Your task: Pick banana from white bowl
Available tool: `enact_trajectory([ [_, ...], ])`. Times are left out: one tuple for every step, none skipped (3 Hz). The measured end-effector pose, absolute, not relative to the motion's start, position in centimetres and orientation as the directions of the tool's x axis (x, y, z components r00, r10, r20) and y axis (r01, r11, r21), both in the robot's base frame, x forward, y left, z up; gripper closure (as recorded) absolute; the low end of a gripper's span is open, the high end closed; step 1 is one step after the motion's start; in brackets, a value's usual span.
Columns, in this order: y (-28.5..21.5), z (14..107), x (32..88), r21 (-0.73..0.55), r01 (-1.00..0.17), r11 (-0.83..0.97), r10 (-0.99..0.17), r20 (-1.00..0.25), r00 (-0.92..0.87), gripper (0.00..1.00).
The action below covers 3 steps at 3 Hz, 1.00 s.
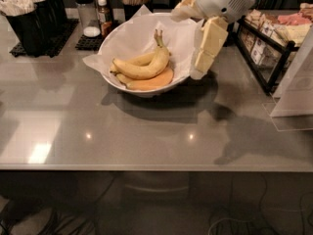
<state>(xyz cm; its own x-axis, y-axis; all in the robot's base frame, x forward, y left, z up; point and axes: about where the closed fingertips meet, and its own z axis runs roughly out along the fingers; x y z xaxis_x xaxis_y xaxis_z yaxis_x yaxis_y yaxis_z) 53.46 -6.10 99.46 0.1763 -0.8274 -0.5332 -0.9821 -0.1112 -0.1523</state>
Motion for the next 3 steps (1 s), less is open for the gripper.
enact_trajectory([
  [-4.7,102.0,55.0,-0.218,-0.970,-0.110,-0.797,-0.564,0.217,0.00],
  [-4.2,100.7,55.7,-0.208,-0.972,-0.109,-0.782,-0.585,0.213,0.00],
  [-1.6,98.2,58.2,-0.189,-0.961,-0.203,-0.754,-0.596,0.276,0.00],
])
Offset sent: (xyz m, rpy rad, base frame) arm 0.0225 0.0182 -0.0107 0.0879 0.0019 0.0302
